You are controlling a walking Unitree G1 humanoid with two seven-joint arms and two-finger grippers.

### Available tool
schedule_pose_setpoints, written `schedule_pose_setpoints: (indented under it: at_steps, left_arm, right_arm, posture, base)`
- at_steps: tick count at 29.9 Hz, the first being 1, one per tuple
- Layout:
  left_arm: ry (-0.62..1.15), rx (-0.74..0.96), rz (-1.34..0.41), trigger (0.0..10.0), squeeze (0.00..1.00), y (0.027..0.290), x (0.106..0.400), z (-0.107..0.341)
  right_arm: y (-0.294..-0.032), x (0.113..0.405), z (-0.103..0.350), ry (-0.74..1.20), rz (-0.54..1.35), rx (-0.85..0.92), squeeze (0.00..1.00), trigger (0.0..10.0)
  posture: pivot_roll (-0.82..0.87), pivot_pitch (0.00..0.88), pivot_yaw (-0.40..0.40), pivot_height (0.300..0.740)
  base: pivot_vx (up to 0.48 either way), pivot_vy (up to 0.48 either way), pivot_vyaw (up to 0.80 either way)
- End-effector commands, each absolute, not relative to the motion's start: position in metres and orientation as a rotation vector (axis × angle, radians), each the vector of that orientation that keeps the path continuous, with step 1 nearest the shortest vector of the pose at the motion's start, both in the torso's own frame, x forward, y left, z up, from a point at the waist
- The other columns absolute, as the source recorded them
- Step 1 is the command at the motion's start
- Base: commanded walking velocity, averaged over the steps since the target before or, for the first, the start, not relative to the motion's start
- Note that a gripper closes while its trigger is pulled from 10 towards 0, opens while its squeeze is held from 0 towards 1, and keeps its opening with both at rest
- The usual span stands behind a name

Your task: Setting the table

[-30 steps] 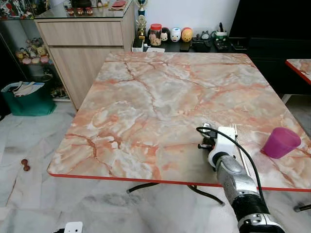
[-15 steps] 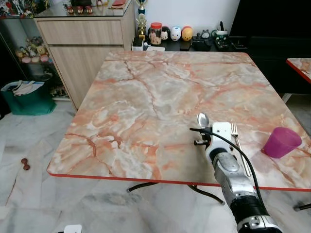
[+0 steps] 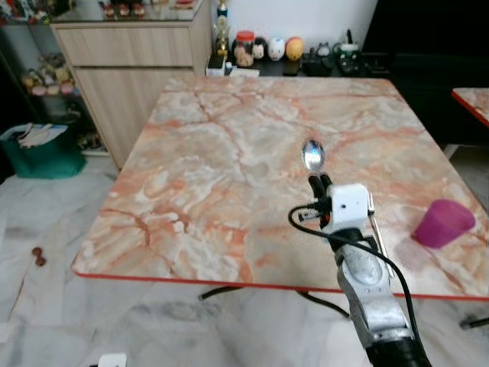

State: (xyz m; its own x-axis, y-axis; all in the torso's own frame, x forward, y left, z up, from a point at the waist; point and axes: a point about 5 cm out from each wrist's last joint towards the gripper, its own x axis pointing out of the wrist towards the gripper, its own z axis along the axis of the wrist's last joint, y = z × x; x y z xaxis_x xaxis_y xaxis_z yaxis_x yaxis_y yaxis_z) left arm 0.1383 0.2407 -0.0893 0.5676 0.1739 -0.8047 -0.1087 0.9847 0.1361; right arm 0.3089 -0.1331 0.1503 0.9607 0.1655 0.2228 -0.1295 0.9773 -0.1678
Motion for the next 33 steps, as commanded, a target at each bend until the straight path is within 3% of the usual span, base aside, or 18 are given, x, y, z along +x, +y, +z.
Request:
schedule_pose_setpoints:
  at_steps: [1, 33]
  left_arm:
    - [0.965, 0.078, 0.169, 10.0, 0.0, 0.24, 0.134, -0.091]
    - [0.897, 0.062, 0.18, 10.0, 0.0, 0.237, 0.141, -0.088]
  right_arm:
    - [-0.126, 0.306, 0.168, -0.323, 0.162, -0.143, 0.0, 10.0]
    - [-0.127, 0.314, 0.194, -0.395, 0.086, -0.113, 0.0, 10.0]
  posture:
    - [-0.06, 0.0, 0.014, 0.707]
    - [-0.04, 0.0, -0.005, 0.707]
  base:
    - [0.0, 0.0, 0.0]
    - [0.0, 0.0, 0.0]
